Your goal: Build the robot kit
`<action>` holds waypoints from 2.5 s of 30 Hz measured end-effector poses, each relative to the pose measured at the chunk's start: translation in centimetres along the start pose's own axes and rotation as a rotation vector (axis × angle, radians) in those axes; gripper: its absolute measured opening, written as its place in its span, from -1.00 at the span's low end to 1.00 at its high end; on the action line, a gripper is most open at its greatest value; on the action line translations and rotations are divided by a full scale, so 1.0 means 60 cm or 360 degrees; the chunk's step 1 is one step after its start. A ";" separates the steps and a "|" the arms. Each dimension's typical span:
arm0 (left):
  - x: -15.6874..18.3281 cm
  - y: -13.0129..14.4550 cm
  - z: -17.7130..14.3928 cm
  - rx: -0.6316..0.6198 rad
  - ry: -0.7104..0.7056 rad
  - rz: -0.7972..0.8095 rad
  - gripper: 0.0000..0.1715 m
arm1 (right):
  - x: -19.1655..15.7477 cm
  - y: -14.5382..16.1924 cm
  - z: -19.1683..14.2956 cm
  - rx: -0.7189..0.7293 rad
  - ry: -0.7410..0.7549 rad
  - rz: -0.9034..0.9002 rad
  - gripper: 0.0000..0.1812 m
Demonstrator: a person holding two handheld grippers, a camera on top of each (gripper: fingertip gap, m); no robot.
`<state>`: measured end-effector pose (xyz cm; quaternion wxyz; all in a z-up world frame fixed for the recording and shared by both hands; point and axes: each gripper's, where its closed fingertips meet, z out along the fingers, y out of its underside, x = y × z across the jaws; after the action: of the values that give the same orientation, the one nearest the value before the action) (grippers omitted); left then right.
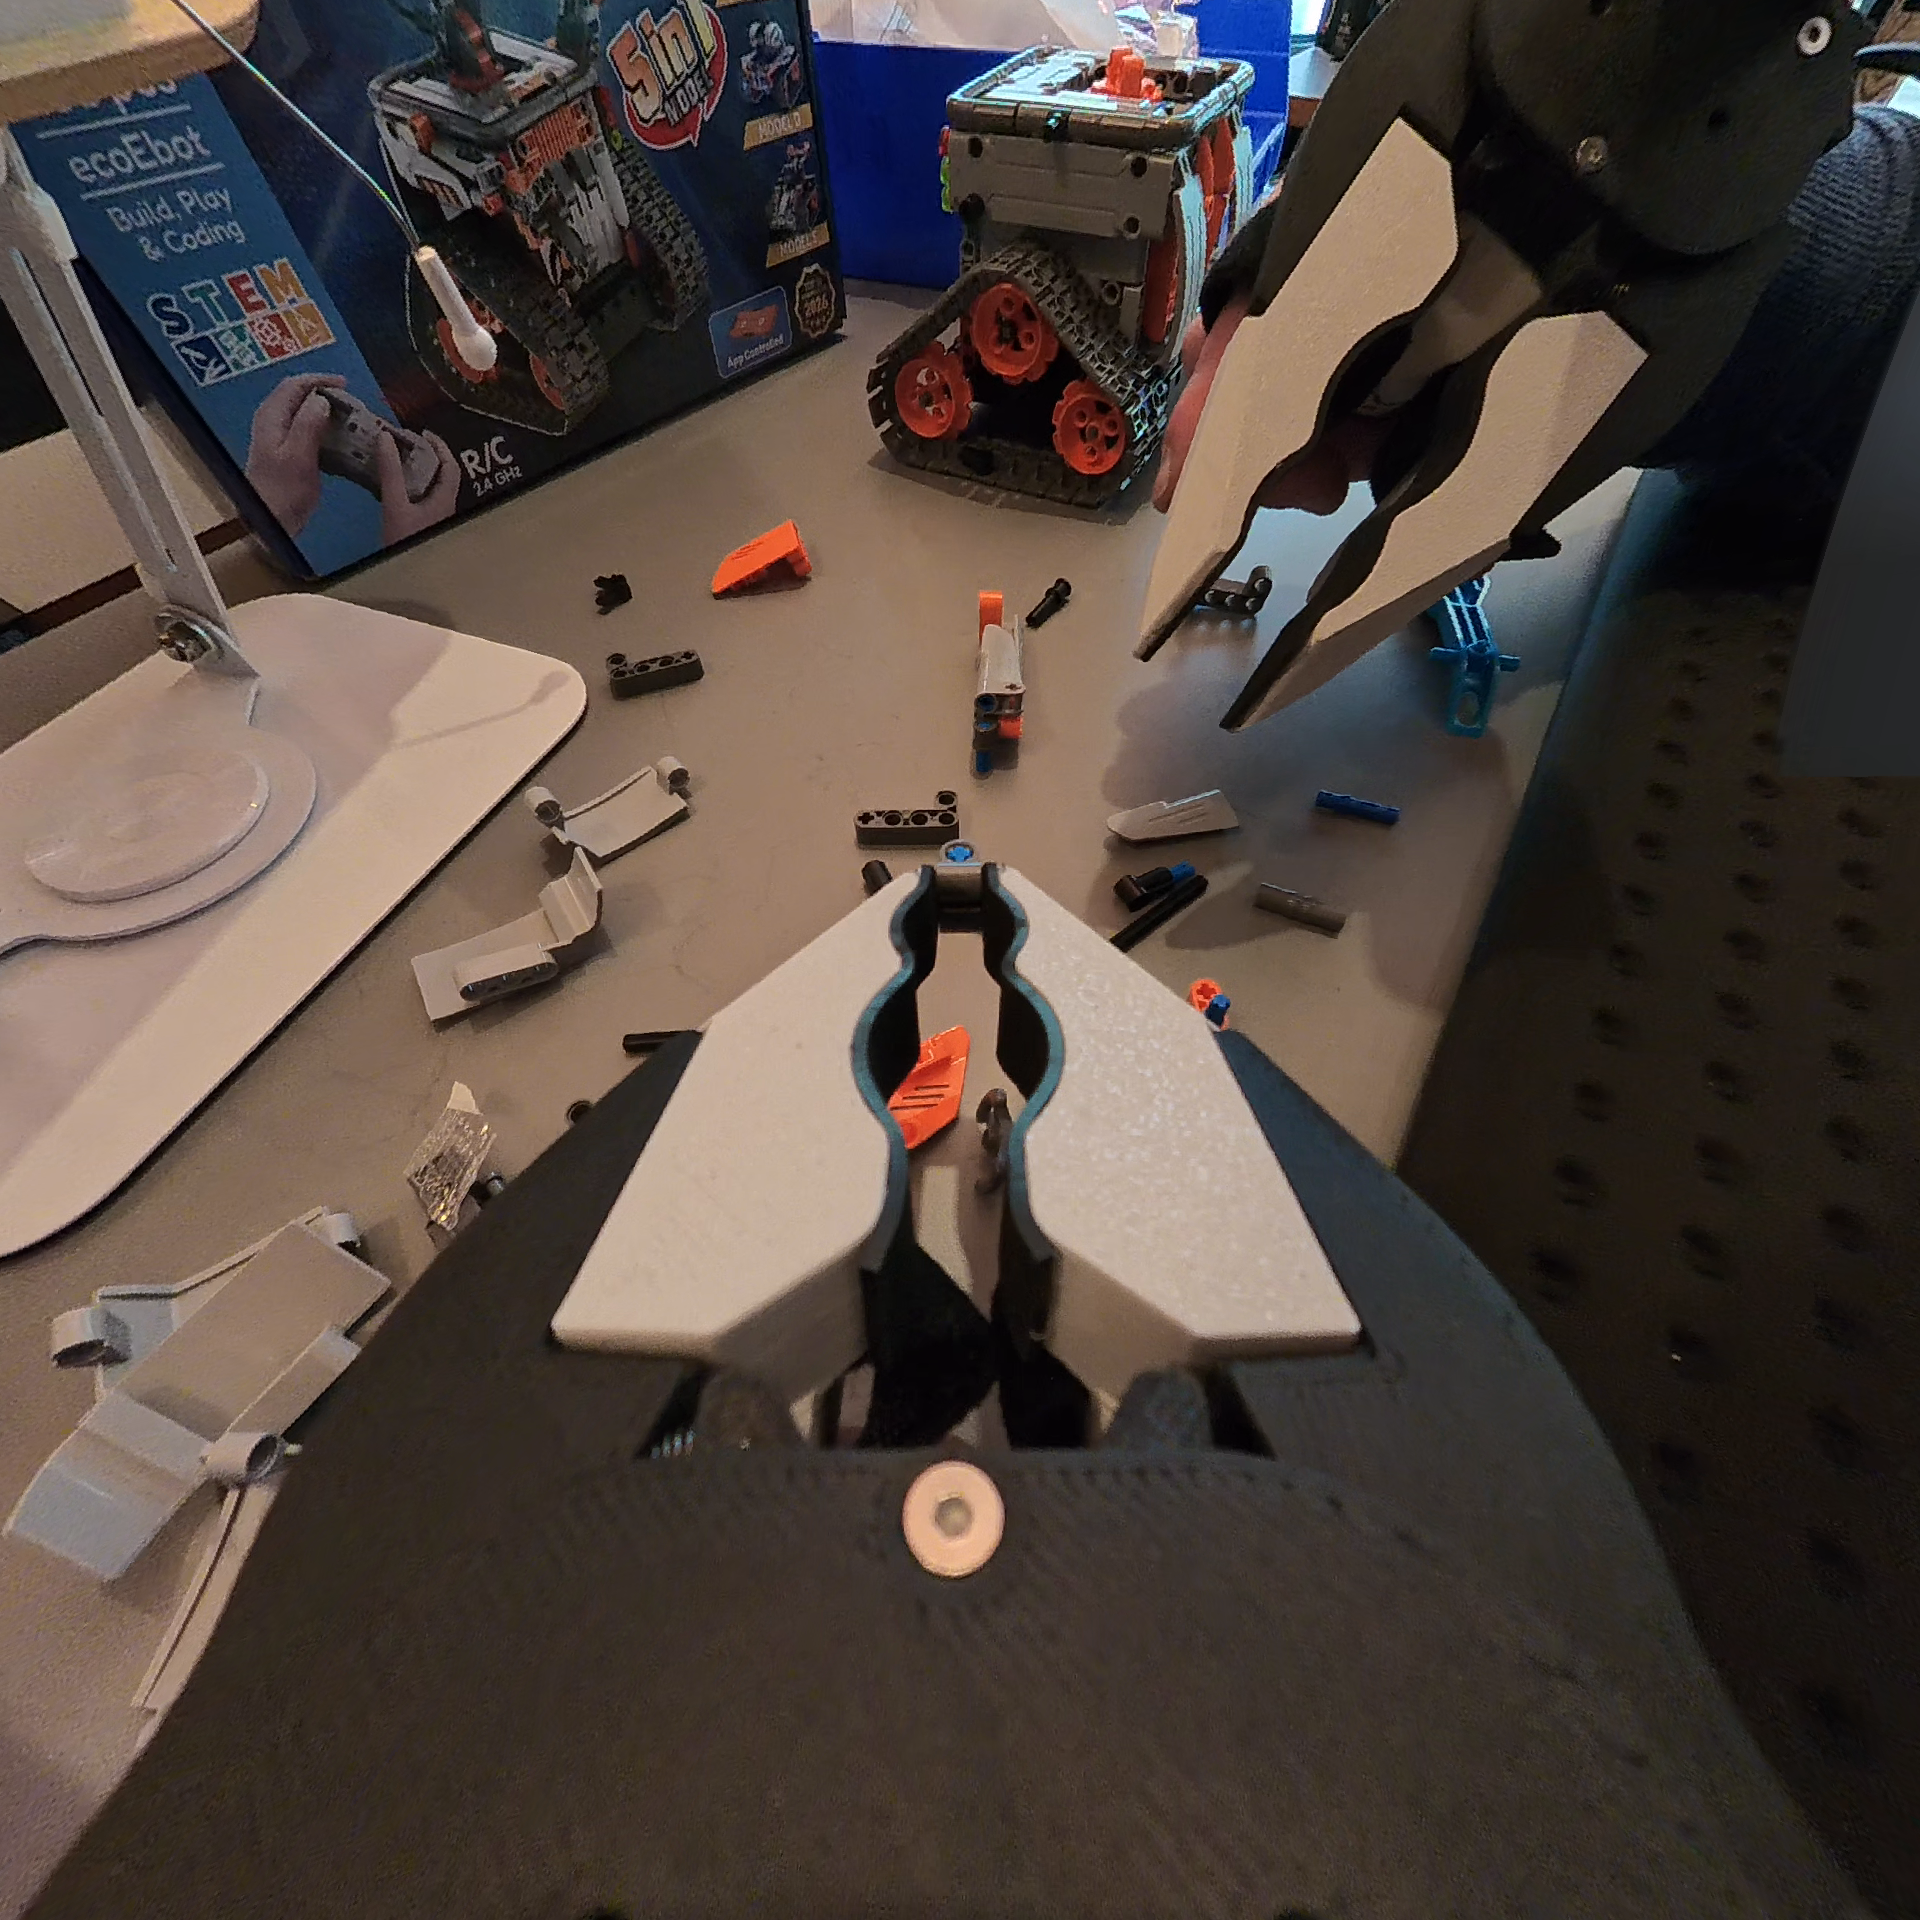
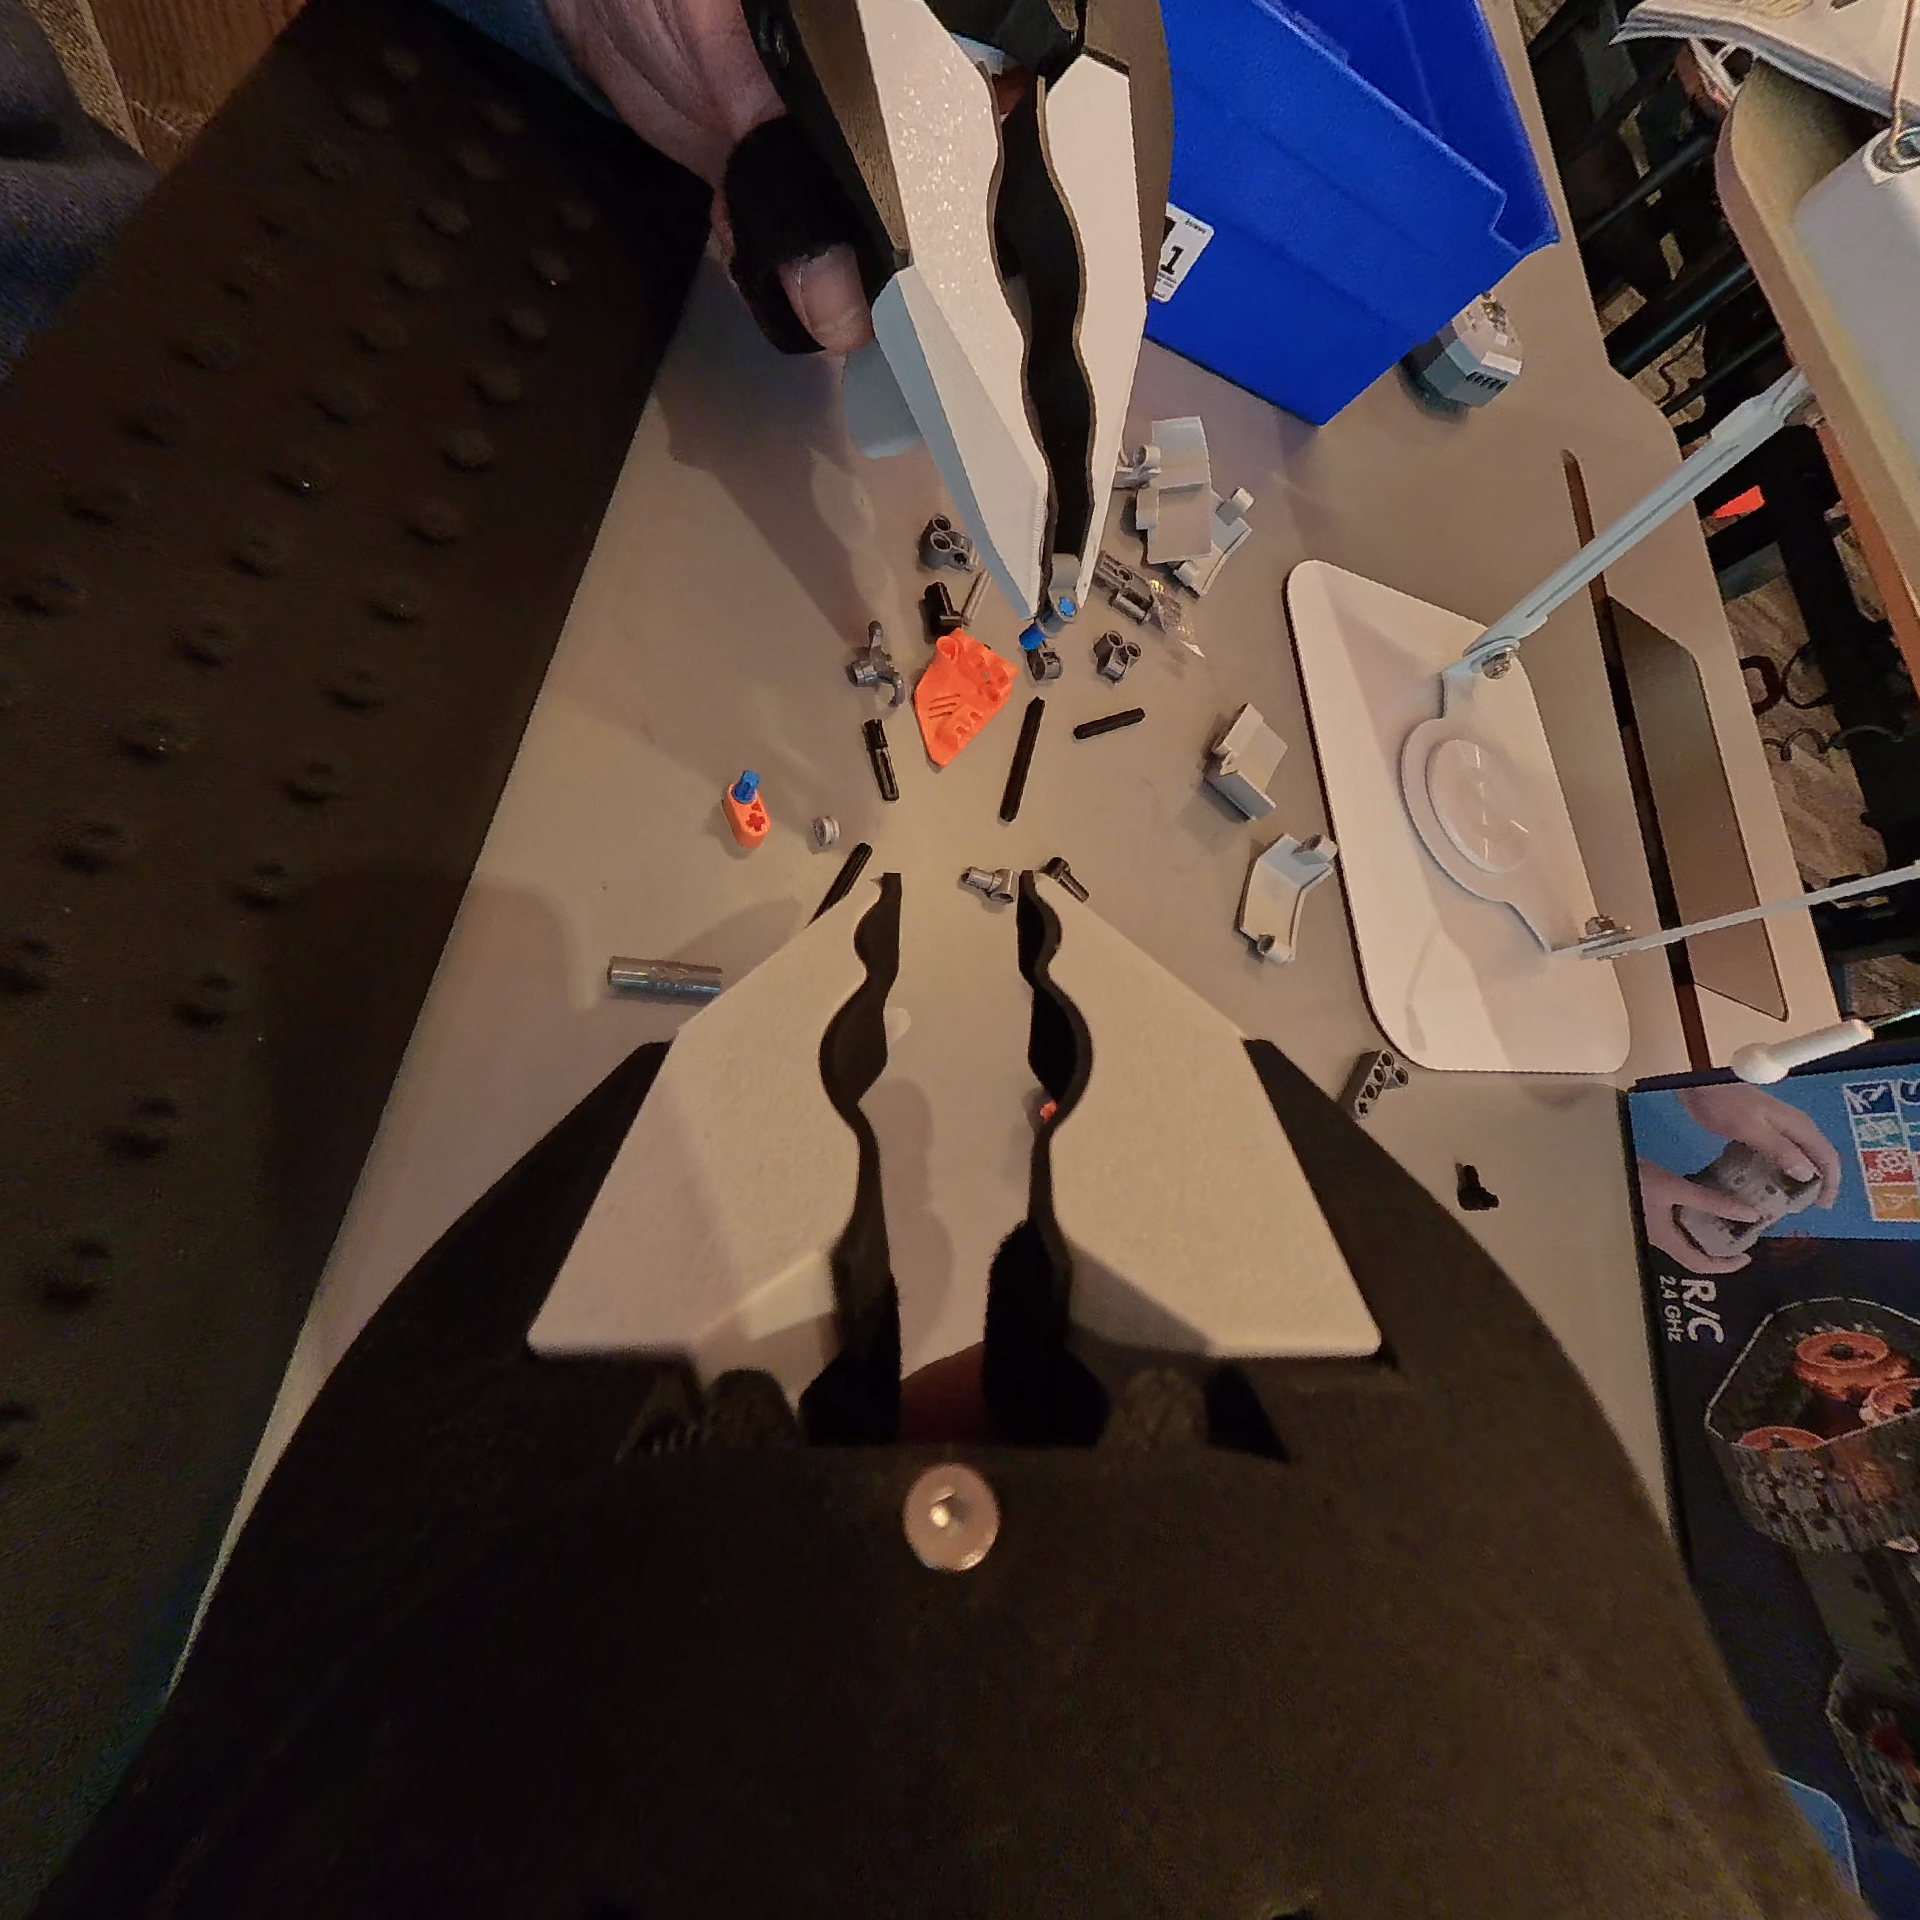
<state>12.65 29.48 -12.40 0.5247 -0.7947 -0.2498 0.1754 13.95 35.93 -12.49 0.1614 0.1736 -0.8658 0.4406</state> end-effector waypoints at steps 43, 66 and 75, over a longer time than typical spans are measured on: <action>0.001 0.006 0.010 -0.0055 -0.0032 0.0107 -0.93 | -0.008 0.073 -0.186 -0.0192 0.0239 0.0404 -0.70; -0.035 -0.001 -0.086 0.0087 -0.0538 0.0252 -0.93 | 0.015 0.159 -0.171 -0.0536 0.0263 0.0623 -0.67; -0.029 0.004 -0.074 0.0057 -0.0503 0.0292 -0.93 | -0.018 0.217 -0.140 -0.0725 0.0256 0.0973 -0.69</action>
<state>13.69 25.09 -10.88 0.4747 -0.7672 -0.2526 0.3496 10.23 50.17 -17.43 0.1245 -0.1677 -0.9379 0.2769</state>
